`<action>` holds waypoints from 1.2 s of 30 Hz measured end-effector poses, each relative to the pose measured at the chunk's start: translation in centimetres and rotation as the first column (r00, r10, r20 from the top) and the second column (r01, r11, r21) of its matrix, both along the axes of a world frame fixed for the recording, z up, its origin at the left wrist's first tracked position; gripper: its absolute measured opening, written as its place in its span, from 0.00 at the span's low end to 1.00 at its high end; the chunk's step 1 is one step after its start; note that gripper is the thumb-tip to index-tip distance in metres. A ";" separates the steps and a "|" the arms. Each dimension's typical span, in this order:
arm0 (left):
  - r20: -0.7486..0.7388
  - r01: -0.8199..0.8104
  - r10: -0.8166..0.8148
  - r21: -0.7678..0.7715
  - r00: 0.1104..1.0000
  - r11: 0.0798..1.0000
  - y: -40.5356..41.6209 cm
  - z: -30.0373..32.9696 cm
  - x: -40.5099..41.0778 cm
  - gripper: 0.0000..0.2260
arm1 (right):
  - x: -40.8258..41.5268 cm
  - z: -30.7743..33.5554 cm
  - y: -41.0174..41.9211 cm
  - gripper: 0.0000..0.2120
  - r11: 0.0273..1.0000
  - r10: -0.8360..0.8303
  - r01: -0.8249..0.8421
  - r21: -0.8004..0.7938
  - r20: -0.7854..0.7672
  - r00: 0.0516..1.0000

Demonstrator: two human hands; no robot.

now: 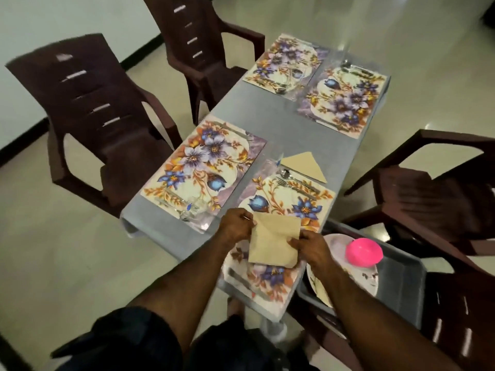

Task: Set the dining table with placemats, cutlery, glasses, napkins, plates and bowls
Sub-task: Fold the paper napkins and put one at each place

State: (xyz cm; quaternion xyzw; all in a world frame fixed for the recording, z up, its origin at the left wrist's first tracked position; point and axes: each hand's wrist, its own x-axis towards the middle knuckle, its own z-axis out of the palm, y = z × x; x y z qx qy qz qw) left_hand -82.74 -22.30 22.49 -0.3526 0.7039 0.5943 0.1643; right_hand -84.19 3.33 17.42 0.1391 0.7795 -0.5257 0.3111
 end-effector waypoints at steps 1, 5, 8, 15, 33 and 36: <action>-0.018 0.035 -0.036 -0.059 0.999 0.998 -0.6 -0.1 -0.4 0.08 | 0.7 -0.4 -0.3 0.14 0.999 -0.029 0.028 0.028 0.012 1.000; -0.032 0.261 -0.289 -0.345 0.957 0.902 -1.9 -0.4 -0.6 0.12 | 2.9 2.4 -4.0 0.17 0.990 -0.038 0.047 0.131 -0.069 0.997; 0.113 0.413 -0.413 -0.485 0.904 0.771 -1.6 -1.0 0.4 0.13 | 2.6 2.7 -5.1 0.15 0.972 -0.038 0.067 0.227 -0.130 0.991; 0.278 0.575 -0.505 -0.363 0.818 0.733 -2.9 -2.0 1.2 0.13 | -1.1 2.6 -5.9 0.13 0.885 0.007 0.075 0.459 -0.176 0.984; 0.014 0.470 -0.610 -0.651 0.792 0.596 -2.4 1.3 -1.8 0.15 | 5.4 2.8 -6.7 0.25 0.591 0.707 -0.237 0.771 -0.353 0.613; 0.030 0.543 -0.723 -0.683 0.690 0.489 -2.7 1.2 -1.7 0.20 | 4.8 2.3 -5.4 0.31 0.729 0.449 -0.134 0.672 -0.321 0.834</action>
